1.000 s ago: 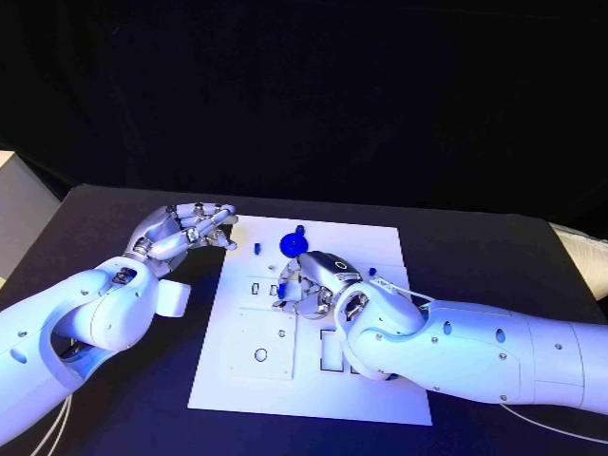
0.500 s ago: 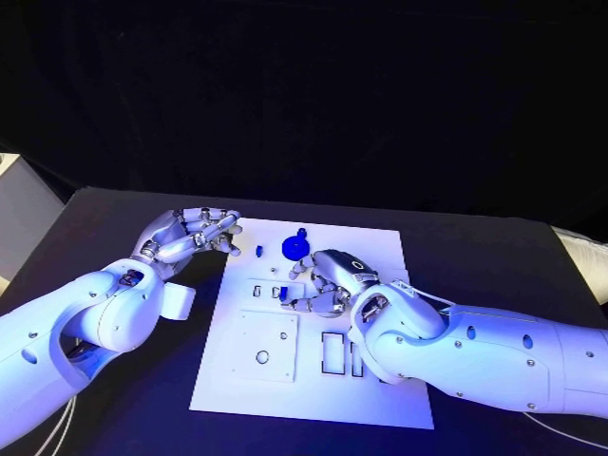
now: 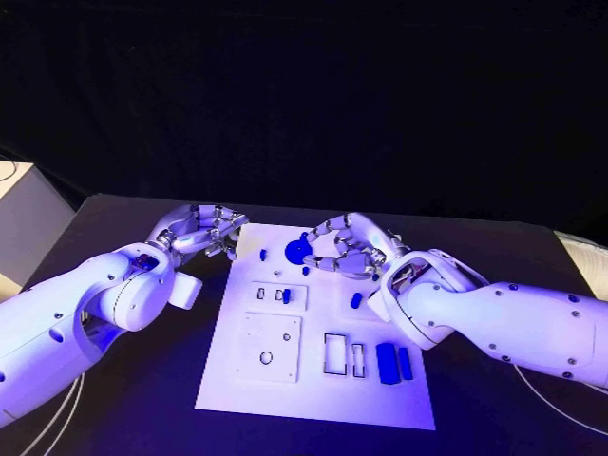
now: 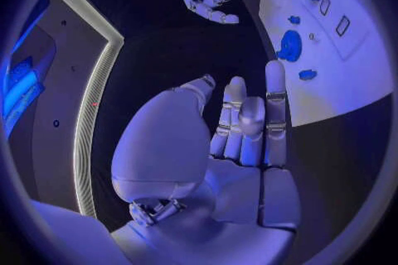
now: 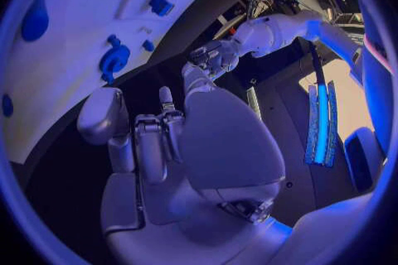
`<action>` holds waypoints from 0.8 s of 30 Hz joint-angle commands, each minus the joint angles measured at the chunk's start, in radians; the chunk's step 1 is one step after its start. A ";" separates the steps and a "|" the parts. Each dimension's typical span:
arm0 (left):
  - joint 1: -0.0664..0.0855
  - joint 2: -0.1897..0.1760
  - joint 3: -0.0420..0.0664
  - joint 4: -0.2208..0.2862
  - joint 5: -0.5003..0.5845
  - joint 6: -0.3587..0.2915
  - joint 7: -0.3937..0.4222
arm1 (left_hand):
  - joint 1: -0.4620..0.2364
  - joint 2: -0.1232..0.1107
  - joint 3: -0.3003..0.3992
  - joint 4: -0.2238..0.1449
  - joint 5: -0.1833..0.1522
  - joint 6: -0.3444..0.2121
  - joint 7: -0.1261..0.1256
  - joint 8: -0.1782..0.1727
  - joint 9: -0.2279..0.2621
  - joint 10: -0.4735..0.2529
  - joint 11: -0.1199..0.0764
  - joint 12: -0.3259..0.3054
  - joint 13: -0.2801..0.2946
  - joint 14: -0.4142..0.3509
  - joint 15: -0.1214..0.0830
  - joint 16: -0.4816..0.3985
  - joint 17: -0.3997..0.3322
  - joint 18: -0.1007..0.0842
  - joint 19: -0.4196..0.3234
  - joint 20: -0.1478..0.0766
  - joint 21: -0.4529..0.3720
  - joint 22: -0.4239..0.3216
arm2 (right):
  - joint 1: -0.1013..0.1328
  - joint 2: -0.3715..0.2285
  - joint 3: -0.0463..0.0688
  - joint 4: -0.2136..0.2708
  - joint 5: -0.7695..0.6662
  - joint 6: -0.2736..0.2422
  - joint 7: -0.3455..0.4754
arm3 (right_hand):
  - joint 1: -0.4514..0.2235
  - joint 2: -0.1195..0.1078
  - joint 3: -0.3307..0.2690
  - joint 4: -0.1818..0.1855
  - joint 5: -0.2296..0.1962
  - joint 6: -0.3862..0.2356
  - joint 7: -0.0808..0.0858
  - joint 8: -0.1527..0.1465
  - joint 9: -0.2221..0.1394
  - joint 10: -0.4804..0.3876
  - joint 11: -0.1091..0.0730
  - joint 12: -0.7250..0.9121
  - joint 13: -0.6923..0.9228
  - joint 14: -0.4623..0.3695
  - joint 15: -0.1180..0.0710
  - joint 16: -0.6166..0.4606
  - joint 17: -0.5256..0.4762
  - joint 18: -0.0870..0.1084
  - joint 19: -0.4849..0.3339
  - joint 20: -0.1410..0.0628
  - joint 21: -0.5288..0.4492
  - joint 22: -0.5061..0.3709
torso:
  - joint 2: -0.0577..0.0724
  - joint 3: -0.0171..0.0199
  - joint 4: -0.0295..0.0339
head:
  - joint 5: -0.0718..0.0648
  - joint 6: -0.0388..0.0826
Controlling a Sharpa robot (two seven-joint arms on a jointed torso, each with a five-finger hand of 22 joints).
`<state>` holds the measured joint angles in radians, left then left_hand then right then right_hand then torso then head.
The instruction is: Assemble the parts on the task board
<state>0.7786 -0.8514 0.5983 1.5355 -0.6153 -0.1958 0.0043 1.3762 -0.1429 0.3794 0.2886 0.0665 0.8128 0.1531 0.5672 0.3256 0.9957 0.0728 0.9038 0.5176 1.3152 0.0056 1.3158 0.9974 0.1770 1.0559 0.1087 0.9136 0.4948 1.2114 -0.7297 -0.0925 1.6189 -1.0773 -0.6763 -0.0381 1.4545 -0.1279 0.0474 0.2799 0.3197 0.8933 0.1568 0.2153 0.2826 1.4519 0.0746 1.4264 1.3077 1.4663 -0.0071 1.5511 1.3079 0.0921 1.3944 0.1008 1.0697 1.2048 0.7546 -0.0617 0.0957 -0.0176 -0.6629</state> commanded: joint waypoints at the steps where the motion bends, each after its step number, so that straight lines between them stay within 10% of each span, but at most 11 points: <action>1: 0.028 0.017 -0.004 -0.009 -0.127 0.107 -0.212 | 0.003 0.003 0.027 0.000 0.006 -0.013 -0.008 0.018 0.008 -0.001 -0.005 0.035 0.018 0.049 -0.005 0.052 0.091 0.008 0.010 -0.010 0.035 0.019 | 0.019 -0.014 0.002 -0.018 0.196 0.008 0.091 | 0.012 0.000 0.008 0.001 0.005 -0.004 0.004 -0.004 -0.001 -0.005 0.000 -0.002 0.127 0.092 0.006 -0.004 0.215 0.011 -0.006 -0.001 -0.005 0.001 | -0.011 0.0062 -0.0055 | 0.005 -0.003; 4: 0.058 0.034 -0.010 -0.013 -0.169 0.184 -0.317 | -0.014 0.003 0.060 0.001 0.003 -0.053 0.007 0.023 0.010 -0.024 0.005 0.073 0.036 0.070 0.004 0.088 0.154 0.004 0.018 -0.004 0.082 0.054 | 0.036 -0.028 0.006 -0.037 0.227 0.016 0.094 | 0.015 0.000 0.011 0.001 0.006 -0.003 0.004 -0.004 -0.001 -0.006 0.000 -0.004 0.125 0.091 0.006 -0.005 0.213 0.012 -0.008 -0.001 -0.010 -0.002 | -0.014 0.0069 -0.0058 | 0.006 -0.006; 8: 0.112 0.053 -0.051 -0.023 -0.259 0.300 -0.405 | -0.028 0.011 0.076 0.000 0.002 -0.059 0.006 0.034 0.013 -0.018 0.003 0.103 0.048 0.098 0.004 0.118 0.212 -0.005 0.047 -0.003 0.134 0.122 | 0.060 -0.039 0.009 -0.075 0.257 0.028 0.093 | 0.017 0.000 0.014 0.000 0.008 -0.003 0.004 -0.004 -0.002 -0.006 0.000 -0.004 0.125 0.091 0.006 -0.005 0.213 0.012 -0.007 -0.001 -0.010 -0.002 | -0.020 0.0084 -0.0065 | 0.013 -0.008; 17: 0.271 0.136 -0.225 -0.118 -0.403 0.494 -0.486 | -0.109 0.014 0.068 0.001 0.011 -0.026 -0.021 0.102 0.051 0.102 -0.018 0.264 0.240 0.169 -0.014 0.181 0.357 -0.035 0.137 -0.017 0.280 0.322 | 0.079 -0.034 0.010 -0.158 0.282 0.055 0.087 | 0.018 -0.001 0.016 0.001 0.011 -0.003 0.004 -0.005 -0.002 -0.008 0.000 -0.006 0.123 0.090 0.006 -0.006 0.210 0.012 -0.009 -0.002 -0.014 -0.004 | -0.033 0.0126 -0.0069 | 0.016 -0.018; 24: 0.305 0.195 -0.279 -0.182 -0.429 0.536 -0.498 | -0.138 0.019 0.058 0.003 0.003 -0.033 -0.021 0.112 0.062 0.096 -0.018 0.268 0.242 0.167 -0.015 0.180 0.356 -0.036 0.134 -0.019 0.288 0.330 | 0.081 -0.016 0.010 -0.191 0.285 0.064 0.084 | 0.018 -0.002 0.017 0.001 0.013 -0.005 0.004 -0.006 -0.002 -0.010 0.000 -0.008 0.121 0.090 0.006 -0.007 0.208 0.014 -0.011 -0.001 -0.020 -0.009 | -0.040 0.0165 -0.0096 | 0.018 -0.023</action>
<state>1.0782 -0.6657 0.3219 1.3619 -0.9931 0.2613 -0.4591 1.2461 -0.1256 0.4416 0.2912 0.0734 0.7808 0.1352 0.6741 0.3874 1.0926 0.0553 1.1687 0.7588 1.4619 -0.0032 1.4930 1.3082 0.1609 1.1884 0.0915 1.1987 0.8237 1.2920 -0.7489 -0.0827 1.4328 -0.8072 -0.6407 0.0316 1.4650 -0.1278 0.0584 0.2800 0.3291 0.8934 0.1567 0.2154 0.2817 1.4490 0.0775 1.4225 1.3076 1.4663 -0.0072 1.5472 1.3077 0.0922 1.3909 0.0969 1.0551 1.1969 0.7193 -0.0476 0.0875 -0.0007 -0.6841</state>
